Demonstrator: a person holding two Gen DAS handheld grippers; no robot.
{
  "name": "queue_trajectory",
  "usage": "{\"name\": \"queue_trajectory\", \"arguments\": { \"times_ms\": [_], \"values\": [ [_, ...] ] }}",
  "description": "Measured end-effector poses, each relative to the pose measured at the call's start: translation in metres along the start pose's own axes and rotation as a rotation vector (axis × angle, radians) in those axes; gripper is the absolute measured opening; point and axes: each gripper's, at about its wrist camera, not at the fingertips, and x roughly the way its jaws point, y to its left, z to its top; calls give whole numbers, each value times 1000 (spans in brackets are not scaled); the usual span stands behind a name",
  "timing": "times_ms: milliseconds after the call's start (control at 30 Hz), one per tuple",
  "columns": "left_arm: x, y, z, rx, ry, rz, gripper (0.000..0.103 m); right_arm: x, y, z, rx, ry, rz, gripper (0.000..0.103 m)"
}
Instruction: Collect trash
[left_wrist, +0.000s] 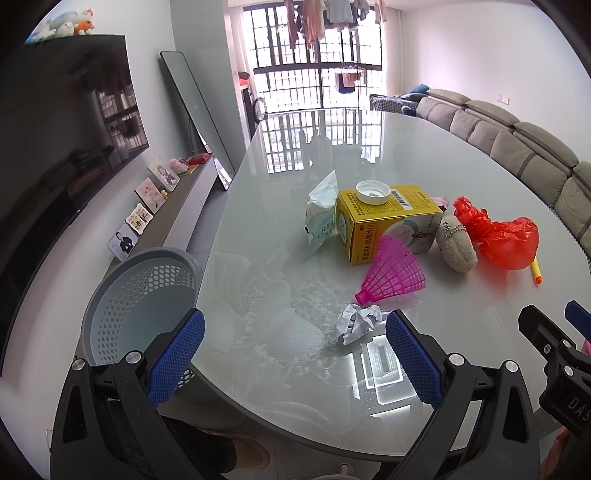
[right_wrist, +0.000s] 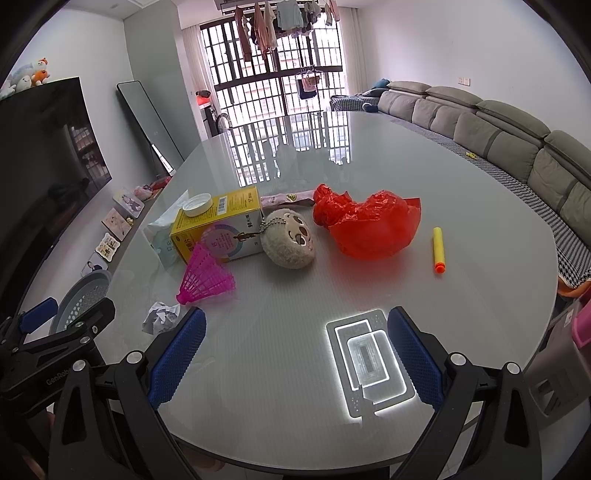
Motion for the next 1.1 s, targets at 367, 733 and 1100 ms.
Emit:
{"name": "queue_trajectory", "arguments": {
  "times_ms": [367,733,1100],
  "values": [
    [-1,0,0,1,-1,1,97,0,0,0,1,1,1,94],
    [-1,0,0,1,-2,1,97,0,0,0,0,0,2,94],
    [-2,3,1,-1,-3,4,97,-2,2,0,-1,3,9,94]
  ]
}}
